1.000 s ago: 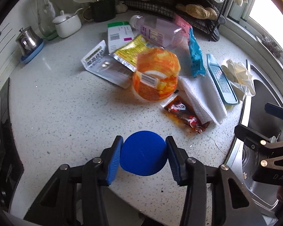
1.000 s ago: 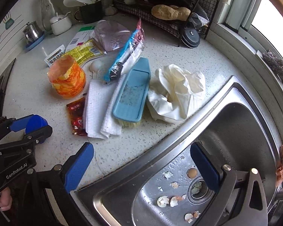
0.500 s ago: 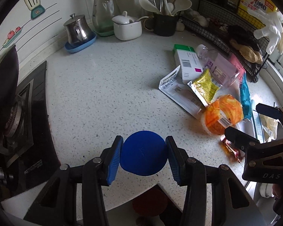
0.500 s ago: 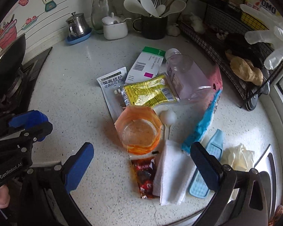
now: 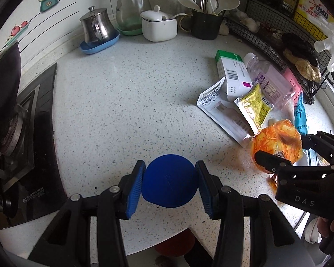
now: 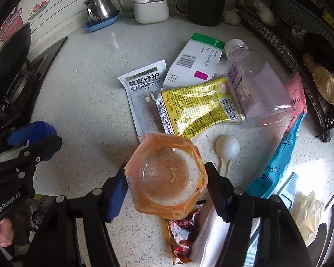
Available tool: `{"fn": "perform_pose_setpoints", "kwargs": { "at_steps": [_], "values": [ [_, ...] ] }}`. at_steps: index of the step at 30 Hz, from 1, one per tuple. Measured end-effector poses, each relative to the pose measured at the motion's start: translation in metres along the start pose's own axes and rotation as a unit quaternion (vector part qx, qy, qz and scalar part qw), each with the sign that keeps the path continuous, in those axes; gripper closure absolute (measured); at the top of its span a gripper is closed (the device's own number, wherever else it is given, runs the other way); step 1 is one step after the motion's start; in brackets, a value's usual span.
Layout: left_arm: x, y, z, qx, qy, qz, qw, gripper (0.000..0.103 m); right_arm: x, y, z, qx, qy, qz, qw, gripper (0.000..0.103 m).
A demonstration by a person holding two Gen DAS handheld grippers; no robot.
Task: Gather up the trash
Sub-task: 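Grasp the orange plastic cup with the right tool while the left holds the cap, then carry the cap and cup down toward the red bin on the floor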
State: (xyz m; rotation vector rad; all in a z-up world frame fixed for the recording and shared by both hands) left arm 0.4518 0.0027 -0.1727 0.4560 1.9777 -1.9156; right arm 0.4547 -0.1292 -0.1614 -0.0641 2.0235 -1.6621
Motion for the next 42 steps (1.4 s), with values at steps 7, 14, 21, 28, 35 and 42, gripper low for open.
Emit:
{"fn": "perform_pose_setpoints", "kwargs": {
  "at_steps": [7,14,21,28,35,42],
  "values": [
    [0.018,-0.041,-0.011,0.003,0.011,0.028,0.9996,0.059,0.024,-0.050,-0.019,0.004,0.003,0.029,1.000,0.039],
    [0.066,-0.097,-0.025,0.012,0.016,0.044,0.9988,0.059,0.057,-0.085,-0.052,0.003,0.011,0.045,0.999,0.039],
    [0.133,-0.139,-0.049,0.014,0.018,0.054,0.9983,0.059,0.115,-0.116,-0.099,-0.004,0.026,0.047,0.999,0.039],
    [0.206,-0.142,-0.072,0.014,0.019,0.027,0.9993,0.059,0.174,-0.107,-0.138,-0.002,0.037,0.020,0.999,0.039],
    [0.270,-0.105,-0.087,0.016,0.006,-0.020,0.9996,0.059,0.226,-0.066,-0.167,-0.009,0.040,-0.035,0.999,0.039],
    [0.321,-0.030,-0.090,0.017,-0.014,-0.045,0.9987,0.059,0.265,0.005,-0.174,-0.019,0.059,-0.066,0.996,0.039]
  ]
}}
Point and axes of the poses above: each gripper's, at about its wrist camera, not at the fingertips, and y roughly the way its jaws point, z to its right, x to its underside, the point moved 1 cm from there along y, roughly the way its jaws point, and after that the axes turned 5 degrees about y, right-handed, at the moved point
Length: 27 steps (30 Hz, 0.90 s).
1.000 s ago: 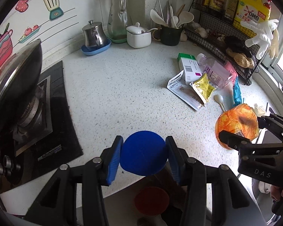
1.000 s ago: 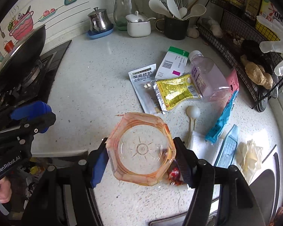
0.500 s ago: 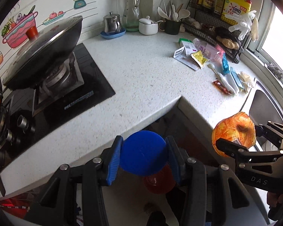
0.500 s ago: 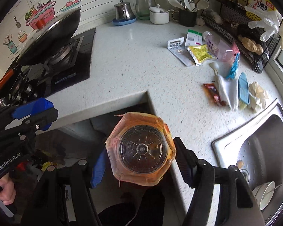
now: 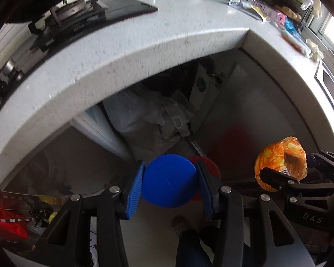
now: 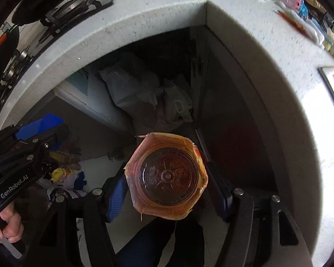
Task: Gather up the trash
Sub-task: 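Carry the cap and cup down toward the red bin on the floor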
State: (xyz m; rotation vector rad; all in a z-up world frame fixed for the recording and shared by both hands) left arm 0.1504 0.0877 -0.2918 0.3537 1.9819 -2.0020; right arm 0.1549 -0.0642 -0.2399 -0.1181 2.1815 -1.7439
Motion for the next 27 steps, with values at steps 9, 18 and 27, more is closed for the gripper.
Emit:
{"fn": "perform_pose_setpoints", "kwargs": {
  "at_steps": [9,18,27],
  "values": [
    [0.044,0.124,0.006,-0.003,-0.009,-0.021,0.9997,0.059,0.017,0.129,0.024,-0.006,0.000,-0.015,1.000,0.039],
    [0.087,0.254,0.009,-0.002,0.003,-0.040,0.9992,0.059,0.039,0.268,0.052,-0.009,-0.002,-0.031,0.999,0.039],
    [0.126,0.348,0.003,-0.016,0.012,-0.064,0.9977,0.059,0.074,0.370,0.065,-0.039,0.004,-0.065,0.997,0.039]
  ]
}}
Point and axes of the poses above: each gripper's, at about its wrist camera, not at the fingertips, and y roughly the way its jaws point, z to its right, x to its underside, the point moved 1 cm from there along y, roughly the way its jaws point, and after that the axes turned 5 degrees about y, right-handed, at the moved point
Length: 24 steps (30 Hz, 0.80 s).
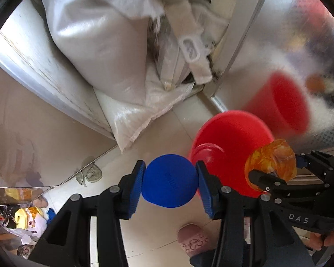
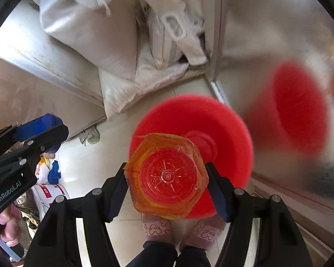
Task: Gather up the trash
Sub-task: 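Carry the cap and cup down toward the red bin on the floor, then open the left tool over the red bin to drop the blue cap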
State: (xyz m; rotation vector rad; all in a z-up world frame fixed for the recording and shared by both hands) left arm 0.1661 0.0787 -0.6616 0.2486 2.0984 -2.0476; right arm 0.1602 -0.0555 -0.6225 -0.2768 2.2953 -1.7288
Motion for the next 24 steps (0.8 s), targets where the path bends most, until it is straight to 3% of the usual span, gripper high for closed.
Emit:
{"fn": "perform_pose_setpoints", "kwargs": {
  "at_steps": [6,8,9,18,24],
  "values": [
    [0.008,0.026,0.002,0.009,-0.003,-0.018,0.9998,0.059,0.005,0.027,0.004,-0.008,0.002,-0.023,1.000,0.035],
    [0.009,0.029,0.005,0.014,0.001,-0.019,0.9997,0.059,0.006,0.027,0.004,0.000,0.002,-0.020,1.000,0.005],
    [0.010,0.028,0.008,0.015,0.007,-0.017,0.9997,0.059,0.007,0.024,0.006,0.003,0.003,-0.009,1.000,0.001],
    [0.005,0.031,0.038,0.045,0.063,-0.016,0.9969,0.059,0.024,0.011,0.027,0.040,0.045,0.000,0.998,0.000],
    [0.001,0.051,0.055,0.084,0.079,-0.037,0.9926,0.059,0.036,0.015,0.044,0.056,0.080,0.004,0.995,0.000]
  ]
}}
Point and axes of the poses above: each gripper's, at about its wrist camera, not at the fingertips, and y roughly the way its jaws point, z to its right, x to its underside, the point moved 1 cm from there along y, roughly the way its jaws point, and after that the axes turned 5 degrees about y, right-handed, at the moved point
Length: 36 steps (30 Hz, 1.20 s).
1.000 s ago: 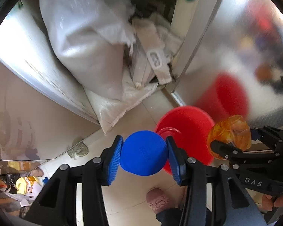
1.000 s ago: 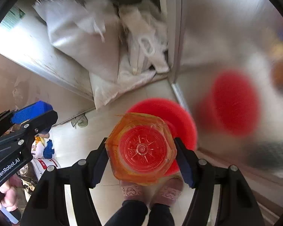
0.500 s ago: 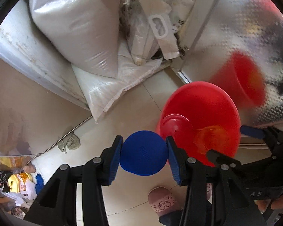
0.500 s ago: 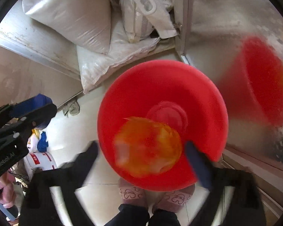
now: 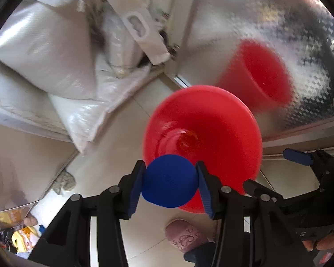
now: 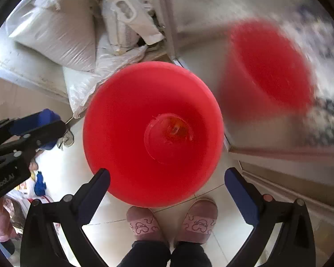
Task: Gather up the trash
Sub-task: 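Open the left tool over the red bin to drop the blue cap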
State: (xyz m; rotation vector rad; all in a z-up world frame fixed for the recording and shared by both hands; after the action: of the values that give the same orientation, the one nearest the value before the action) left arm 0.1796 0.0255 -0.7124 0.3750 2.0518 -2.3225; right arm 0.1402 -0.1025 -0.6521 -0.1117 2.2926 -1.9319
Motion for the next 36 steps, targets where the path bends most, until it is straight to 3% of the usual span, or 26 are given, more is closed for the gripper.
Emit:
{"fn": "perform_pose_setpoints", "kwargs": {
  "at_steps": [11,21,25,28,36],
  "values": [
    [-0.003,0.047,0.010,0.051,0.013,-0.053,0.9972,0.059,0.004,0.022,0.020,0.017,0.035,-0.013,0.999,0.000],
    [0.000,0.056,0.007,0.032,0.021,-0.060,0.9975,0.059,0.003,0.031,0.023,0.024,0.027,-0.019,0.999,0.000],
    [0.001,0.055,0.002,0.038,0.024,-0.056,0.9974,0.053,0.003,0.033,0.020,0.022,0.025,-0.019,0.999,0.000],
    [0.003,0.052,0.000,0.046,0.024,-0.053,0.9972,0.041,0.004,0.034,0.018,0.019,0.026,-0.019,0.999,0.000],
    [0.010,0.016,-0.002,0.014,0.021,-0.034,0.9991,0.031,0.001,0.016,0.005,0.019,0.001,-0.014,1.000,0.000]
  ]
}}
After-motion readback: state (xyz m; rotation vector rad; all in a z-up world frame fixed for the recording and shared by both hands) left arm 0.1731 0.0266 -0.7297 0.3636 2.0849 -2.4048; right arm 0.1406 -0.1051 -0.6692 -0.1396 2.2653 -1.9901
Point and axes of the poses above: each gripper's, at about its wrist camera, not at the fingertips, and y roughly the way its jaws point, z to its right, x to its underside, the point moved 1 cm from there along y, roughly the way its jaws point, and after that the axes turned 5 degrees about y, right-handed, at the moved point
